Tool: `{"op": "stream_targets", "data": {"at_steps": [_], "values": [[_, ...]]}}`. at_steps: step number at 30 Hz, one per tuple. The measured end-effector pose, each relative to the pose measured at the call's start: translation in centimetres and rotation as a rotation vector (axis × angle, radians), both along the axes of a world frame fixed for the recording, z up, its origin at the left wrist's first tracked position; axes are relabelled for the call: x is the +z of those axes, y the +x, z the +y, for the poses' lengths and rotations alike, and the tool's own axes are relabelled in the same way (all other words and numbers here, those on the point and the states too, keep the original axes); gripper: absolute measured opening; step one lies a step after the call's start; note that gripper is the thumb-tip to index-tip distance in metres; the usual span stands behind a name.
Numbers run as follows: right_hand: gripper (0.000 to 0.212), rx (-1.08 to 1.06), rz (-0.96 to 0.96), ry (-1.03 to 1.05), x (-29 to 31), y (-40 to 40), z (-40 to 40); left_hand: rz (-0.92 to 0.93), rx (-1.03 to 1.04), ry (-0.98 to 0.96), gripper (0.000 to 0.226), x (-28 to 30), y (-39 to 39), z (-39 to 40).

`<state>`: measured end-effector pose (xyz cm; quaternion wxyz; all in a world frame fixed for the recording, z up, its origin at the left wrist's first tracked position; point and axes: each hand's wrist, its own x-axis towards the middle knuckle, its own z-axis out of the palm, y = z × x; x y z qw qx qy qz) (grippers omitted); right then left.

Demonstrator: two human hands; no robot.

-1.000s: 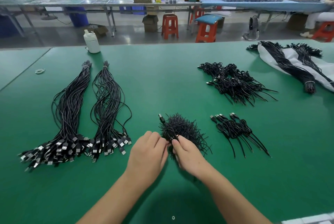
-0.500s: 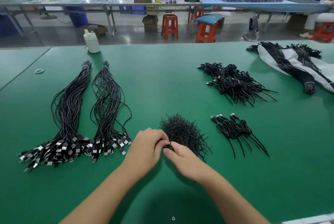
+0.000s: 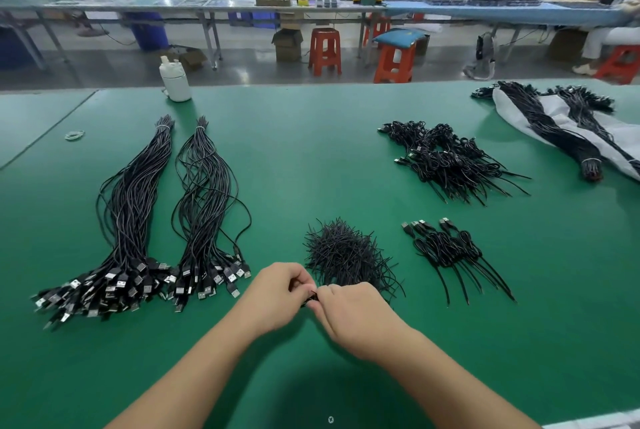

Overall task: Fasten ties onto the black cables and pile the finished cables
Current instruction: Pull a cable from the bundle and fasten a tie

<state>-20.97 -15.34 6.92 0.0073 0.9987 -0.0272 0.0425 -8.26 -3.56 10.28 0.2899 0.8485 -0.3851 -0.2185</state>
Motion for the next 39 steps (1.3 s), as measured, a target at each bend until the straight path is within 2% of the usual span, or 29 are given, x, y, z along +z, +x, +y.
{"op": "stream_targets", "data": {"at_steps": [3,8,13,16,19,22,27,33,39], "values": [[0.063,0.008,0.011,0.024,-0.4,0.0,0.1,0.013,0.019,0.018,0.021,-0.2,-0.3,0.0],[0.048,-0.033,0.038,0.127,-0.6,0.0,-0.2,-0.006,0.024,0.028,0.020,-0.2,-0.5,-0.1],[0.044,-0.067,0.045,0.110,-0.6,0.0,-0.4,-0.054,0.079,0.002,0.012,0.1,-0.6,-0.7],[0.044,-0.078,0.048,0.105,-0.7,0.0,-0.5,-0.148,0.114,0.054,0.017,0.3,-0.8,-0.9],[0.041,-0.092,0.042,0.124,-0.8,0.2,-0.6,-0.199,0.060,0.057,0.030,0.2,-1.2,-1.2],[0.038,-0.091,0.034,0.126,-0.7,0.2,-0.9,-0.165,0.020,0.051,0.037,0.4,-1.3,-1.2],[0.037,-0.095,0.053,0.097,-0.7,0.4,-1.2,-0.120,-0.017,0.071,0.015,0.5,-1.4,-1.2],[0.032,-0.103,0.087,0.090,-0.6,0.3,-1.5,-0.016,0.040,0.043,0.019,0.3,-1.6,-1.3],[0.038,-0.070,0.082,0.056,-0.3,0.3,-1.5,-0.007,0.028,0.074,0.024,-0.1,-1.1,-1.3]]}}
